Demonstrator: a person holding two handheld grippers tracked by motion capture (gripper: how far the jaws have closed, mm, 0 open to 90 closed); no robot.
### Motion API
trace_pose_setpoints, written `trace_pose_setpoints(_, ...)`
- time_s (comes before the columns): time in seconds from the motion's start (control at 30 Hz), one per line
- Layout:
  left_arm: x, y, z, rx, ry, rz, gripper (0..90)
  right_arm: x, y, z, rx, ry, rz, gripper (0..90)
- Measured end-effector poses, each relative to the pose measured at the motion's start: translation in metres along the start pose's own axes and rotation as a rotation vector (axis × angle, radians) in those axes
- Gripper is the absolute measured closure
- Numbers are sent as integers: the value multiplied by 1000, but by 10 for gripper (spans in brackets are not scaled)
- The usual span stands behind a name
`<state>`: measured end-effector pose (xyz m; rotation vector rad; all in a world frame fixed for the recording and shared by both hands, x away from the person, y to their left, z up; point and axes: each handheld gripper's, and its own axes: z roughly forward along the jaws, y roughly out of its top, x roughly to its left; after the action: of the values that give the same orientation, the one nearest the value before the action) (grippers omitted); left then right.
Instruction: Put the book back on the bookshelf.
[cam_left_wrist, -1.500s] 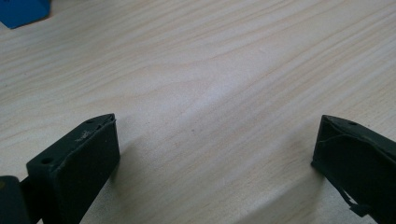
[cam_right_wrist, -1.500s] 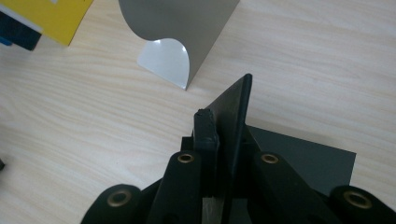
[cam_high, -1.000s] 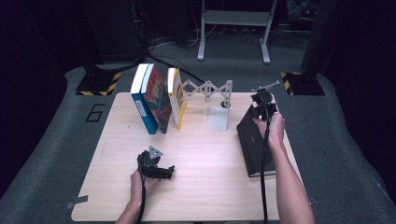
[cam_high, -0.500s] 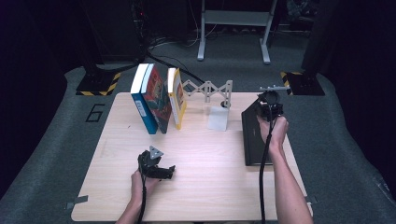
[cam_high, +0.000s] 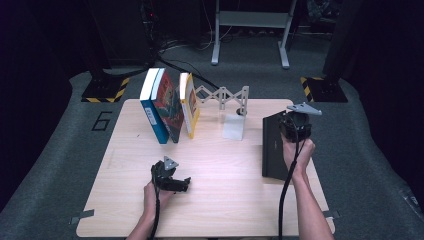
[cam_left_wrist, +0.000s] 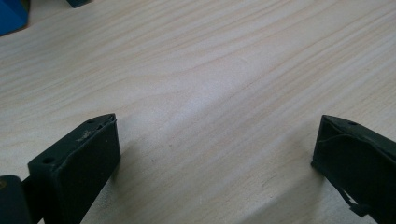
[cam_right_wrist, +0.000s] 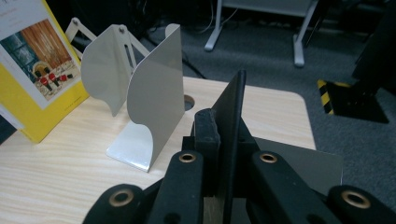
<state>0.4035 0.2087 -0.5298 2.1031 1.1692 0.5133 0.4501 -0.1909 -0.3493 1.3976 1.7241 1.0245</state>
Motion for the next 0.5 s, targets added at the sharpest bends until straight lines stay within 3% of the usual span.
trace_pose_setpoints(0.1, 0, 0, 0, 0, 0, 0, 5, 0, -6, -7, -31, -4, 5, 865)
trace_pose_setpoints(0.13, 0, 0, 0, -1, 0, -1, 5, 1, -12, -15, -70, -11, -6, 863)
trace_pose_setpoints(0.27, 0, 0, 0, -2, -1, -4, 5, 6, -22, -24, -125, -22, -32, 858)
trace_pose_setpoints(0.5, -1, 0, 0, -2, -1, -4, 5, 10, -28, -35, -142, 3, -43, 858)
